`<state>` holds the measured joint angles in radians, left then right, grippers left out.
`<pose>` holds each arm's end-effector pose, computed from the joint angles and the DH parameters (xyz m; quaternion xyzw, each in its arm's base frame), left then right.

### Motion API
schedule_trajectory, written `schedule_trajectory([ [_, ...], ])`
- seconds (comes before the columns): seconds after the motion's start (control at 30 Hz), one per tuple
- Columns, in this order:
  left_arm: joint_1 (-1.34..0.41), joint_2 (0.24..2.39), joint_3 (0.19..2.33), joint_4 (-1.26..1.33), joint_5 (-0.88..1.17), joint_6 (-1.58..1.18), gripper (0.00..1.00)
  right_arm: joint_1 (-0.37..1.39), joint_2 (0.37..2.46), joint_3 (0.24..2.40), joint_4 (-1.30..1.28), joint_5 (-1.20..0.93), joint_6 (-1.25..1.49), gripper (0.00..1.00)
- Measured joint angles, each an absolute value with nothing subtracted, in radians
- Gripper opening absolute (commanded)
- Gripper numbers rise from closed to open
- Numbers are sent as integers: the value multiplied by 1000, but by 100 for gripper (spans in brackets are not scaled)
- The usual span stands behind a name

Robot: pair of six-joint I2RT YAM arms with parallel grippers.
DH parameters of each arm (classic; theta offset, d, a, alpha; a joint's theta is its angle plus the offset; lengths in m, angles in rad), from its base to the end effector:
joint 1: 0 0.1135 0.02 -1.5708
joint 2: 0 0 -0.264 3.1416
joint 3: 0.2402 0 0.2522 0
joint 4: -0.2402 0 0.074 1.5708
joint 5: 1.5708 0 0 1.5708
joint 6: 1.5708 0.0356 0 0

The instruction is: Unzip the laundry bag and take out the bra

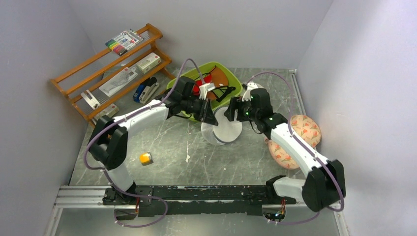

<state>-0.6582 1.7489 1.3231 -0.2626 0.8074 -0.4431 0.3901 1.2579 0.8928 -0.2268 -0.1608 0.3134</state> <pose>0.2934 -0.2594 0.2641 0.2560 0.8087 -0.5082 0.1488 0.2564 0.1116 0.2724 -0.0715 0.8776 0.2280 0.4155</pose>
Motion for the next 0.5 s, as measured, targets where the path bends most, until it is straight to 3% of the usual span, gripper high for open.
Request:
schedule_trajectory([
  [0.2, -658, 1554, 1042, -66, 727, -614, 7, 394, 1103, 812, -287, -167, 337, 88],
  [0.33, -657, 1367, 812, 103, 650, -801, 7, 393, 1036, 699, -280, -231, 382, 90],
  [0.5, -649, 1284, 611, 340, 603, -1023, 7, 393, 992, 588, -261, -316, 469, 92],
])
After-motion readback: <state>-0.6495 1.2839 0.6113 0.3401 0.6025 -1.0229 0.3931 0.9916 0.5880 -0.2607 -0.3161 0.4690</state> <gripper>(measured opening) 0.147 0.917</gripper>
